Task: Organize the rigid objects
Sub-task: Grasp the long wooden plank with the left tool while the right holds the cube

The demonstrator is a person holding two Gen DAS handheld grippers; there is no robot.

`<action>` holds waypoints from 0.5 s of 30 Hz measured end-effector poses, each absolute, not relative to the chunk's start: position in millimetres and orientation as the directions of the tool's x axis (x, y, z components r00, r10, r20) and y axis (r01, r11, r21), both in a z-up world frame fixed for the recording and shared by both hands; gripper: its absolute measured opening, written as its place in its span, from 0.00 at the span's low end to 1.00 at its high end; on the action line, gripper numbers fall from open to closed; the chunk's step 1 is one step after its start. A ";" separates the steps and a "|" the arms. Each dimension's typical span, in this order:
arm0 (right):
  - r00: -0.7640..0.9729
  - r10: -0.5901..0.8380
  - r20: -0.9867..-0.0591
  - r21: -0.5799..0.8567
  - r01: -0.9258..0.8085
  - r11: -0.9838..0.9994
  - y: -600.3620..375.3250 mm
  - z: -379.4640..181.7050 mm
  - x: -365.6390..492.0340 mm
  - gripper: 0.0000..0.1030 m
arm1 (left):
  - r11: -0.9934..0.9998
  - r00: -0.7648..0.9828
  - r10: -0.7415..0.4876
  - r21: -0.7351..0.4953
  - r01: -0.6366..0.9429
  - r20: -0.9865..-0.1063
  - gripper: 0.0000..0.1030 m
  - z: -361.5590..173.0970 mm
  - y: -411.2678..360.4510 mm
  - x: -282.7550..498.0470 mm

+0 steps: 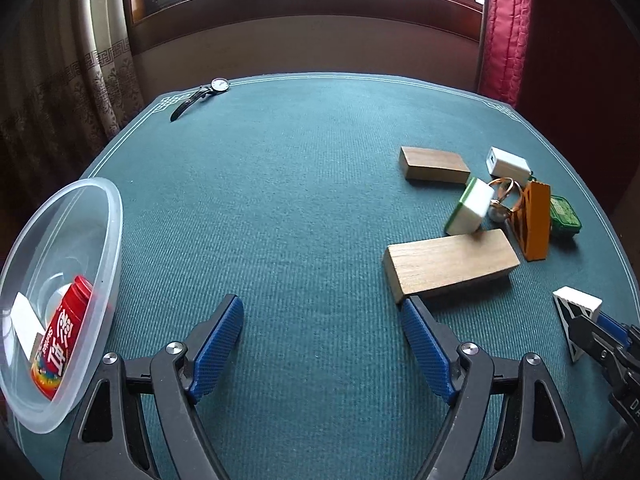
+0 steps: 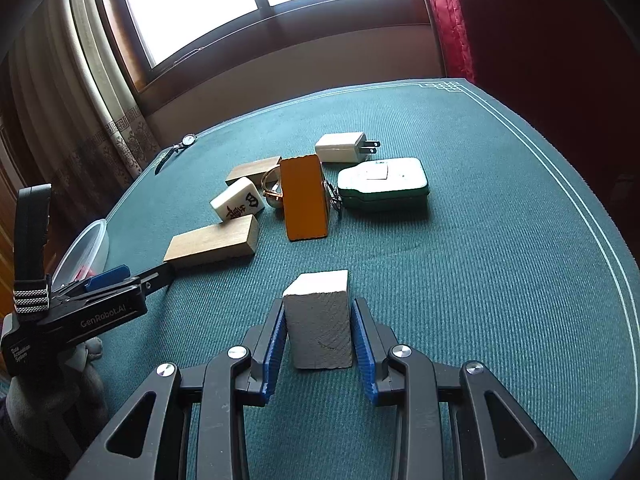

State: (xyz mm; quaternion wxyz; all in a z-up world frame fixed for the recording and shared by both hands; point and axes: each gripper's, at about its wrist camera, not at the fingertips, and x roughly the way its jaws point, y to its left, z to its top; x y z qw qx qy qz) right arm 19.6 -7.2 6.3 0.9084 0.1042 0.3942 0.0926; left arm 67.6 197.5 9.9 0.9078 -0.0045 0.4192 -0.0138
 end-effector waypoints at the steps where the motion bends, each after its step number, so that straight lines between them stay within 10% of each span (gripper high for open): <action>1: 0.672 0.250 -0.697 0.262 -0.086 0.961 -7.2 6.3 19.7 0.34 | 1.000 0.649 -0.030 -0.022 0.020 -0.760 0.80 10.0 198.0 66.9; 15: 0.673 0.250 -0.696 0.264 -0.084 0.961 -7.4 6.7 19.3 0.34 | 0.977 0.613 -0.213 -0.181 0.115 -0.761 0.85 21.4 159.0 72.2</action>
